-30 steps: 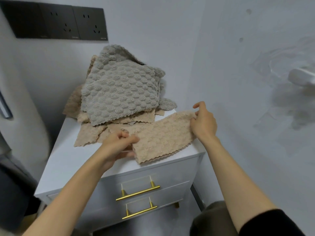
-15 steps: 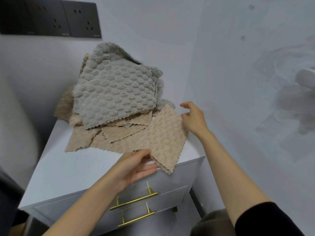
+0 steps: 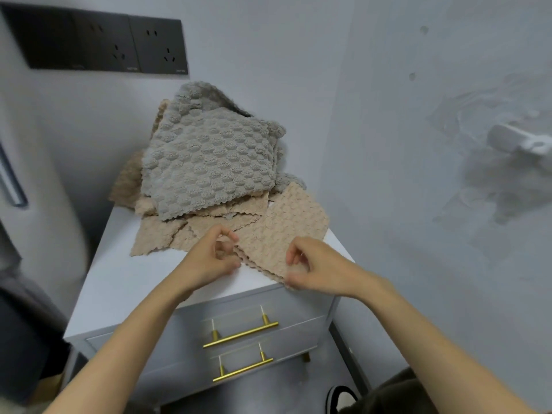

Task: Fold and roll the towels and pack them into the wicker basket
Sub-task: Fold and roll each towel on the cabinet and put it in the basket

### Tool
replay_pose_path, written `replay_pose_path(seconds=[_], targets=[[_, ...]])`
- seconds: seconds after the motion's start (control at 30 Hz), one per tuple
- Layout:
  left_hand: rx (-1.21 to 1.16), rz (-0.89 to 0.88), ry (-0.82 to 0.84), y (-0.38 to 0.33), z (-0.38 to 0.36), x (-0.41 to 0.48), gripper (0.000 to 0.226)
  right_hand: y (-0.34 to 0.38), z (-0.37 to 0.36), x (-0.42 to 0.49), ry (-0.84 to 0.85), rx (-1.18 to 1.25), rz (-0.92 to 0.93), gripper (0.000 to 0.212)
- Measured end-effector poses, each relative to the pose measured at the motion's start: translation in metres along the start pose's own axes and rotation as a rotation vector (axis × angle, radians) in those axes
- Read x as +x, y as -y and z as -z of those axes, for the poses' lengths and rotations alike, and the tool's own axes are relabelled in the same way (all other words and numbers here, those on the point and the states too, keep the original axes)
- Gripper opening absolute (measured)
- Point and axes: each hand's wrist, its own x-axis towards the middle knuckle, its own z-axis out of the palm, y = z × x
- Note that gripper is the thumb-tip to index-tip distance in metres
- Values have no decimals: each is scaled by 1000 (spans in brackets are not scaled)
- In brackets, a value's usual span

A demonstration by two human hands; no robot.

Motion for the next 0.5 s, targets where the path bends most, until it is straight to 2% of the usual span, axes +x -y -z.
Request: replay_pose_path(seconds=[0.1, 0.17, 0.27, 0.37, 0.5], targets=[[303, -185, -5, 4, 1, 5, 52, 1, -20, -8, -11, -318, 51, 48], [401, -264, 1, 5, 0, 7, 57, 1, -32, -10, -90, -469, 91, 53], [543, -386, -19, 9, -4, 12, 55, -1, -44, -9, -209, -582, 141, 39], [618, -420, -63, 10, -7, 15, 40, -6, -46, -8, -292, -604, 167, 29], [571, -437, -75, 10, -4, 19, 25, -6, -25, -10, -237, -516, 192, 14]])
